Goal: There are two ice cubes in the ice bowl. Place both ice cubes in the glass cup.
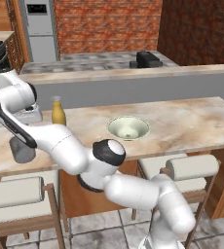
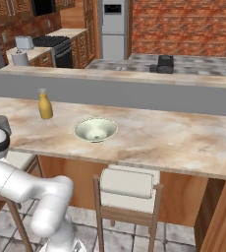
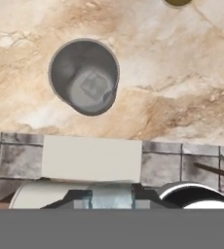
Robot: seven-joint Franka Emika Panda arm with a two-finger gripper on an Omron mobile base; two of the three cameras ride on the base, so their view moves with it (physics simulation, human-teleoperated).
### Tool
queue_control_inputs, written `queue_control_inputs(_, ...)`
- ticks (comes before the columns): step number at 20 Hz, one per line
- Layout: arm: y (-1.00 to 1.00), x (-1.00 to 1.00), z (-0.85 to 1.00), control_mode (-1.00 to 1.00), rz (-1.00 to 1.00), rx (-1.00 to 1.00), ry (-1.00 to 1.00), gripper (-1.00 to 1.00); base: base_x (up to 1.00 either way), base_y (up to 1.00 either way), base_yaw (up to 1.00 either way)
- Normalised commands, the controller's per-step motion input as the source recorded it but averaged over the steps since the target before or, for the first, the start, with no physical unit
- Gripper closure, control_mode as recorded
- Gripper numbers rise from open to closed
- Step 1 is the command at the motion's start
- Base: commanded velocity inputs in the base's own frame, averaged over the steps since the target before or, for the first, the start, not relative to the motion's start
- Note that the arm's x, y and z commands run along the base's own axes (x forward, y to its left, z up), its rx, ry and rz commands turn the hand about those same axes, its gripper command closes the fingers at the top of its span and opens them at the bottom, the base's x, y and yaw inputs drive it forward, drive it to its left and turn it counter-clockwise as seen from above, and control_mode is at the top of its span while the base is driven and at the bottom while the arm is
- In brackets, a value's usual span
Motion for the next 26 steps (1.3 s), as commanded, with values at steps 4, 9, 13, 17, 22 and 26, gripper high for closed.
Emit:
queue_control_inputs(4,0.01,0.26,-0.33,-1.00,0.00,0.09,-0.02,1.00,0.00,0.00,0.00)
queue_control_inputs(9,0.12,0.25,-0.33,-1.00,0.01,0.01,-0.08,1.00,0.00,0.00,0.00)
queue_control_inputs(13,0.17,0.28,-0.26,-1.00,0.00,0.00,-0.12,1.00,0.00,0.00,0.00)
queue_control_inputs(17,0.21,0.30,-0.28,-1.00,0.00,0.04,-0.15,1.00,0.00,0.00,0.00)
queue_control_inputs(22,0.09,0.33,-0.20,-1.00,0.00,0.09,-0.13,1.00,0.00,0.00,0.00)
queue_control_inputs(26,0.02,0.28,-0.22,-1.00,0.00,0.06,-0.09,1.00,0.00,0.00,0.00)
